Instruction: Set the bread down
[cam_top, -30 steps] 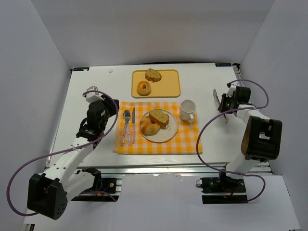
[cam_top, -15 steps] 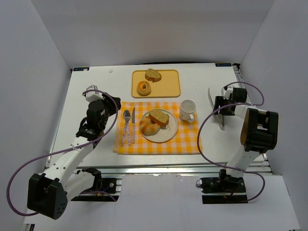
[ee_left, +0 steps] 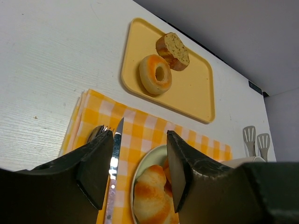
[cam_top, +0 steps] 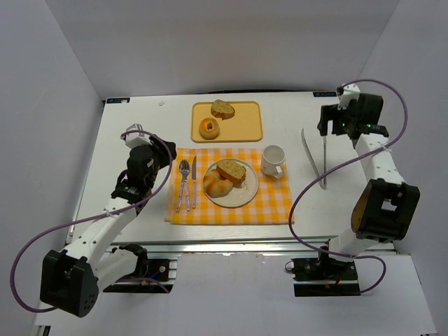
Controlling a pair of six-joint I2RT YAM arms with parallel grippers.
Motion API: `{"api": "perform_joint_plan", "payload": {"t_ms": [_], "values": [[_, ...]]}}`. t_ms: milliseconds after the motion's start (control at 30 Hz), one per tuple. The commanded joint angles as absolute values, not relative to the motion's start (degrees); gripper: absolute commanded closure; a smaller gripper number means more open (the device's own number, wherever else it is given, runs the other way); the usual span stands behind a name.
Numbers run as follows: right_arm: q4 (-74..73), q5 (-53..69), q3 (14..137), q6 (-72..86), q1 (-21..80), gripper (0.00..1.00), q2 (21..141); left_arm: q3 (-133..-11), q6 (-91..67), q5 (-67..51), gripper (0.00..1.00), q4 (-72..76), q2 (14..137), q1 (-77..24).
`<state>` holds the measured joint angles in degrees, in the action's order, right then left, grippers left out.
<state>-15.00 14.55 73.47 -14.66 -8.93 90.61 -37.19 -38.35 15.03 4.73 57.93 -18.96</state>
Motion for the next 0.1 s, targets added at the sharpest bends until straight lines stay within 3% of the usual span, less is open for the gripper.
{"api": "perform_joint_plan", "payload": {"t_ms": [0, 67], "values": [[-16.87, 20.11, 78.04, -14.6, -7.48, 0.11, 88.51, -39.29, -37.36, 15.29, 0.41, 5.1, 58.01, -18.81], [-16.61, 21.53, 80.06, -13.63, -6.25, 0.1, 88.33, -39.2, -37.35, 15.56, 0.41, 5.1, 57.66, -18.81]]}}
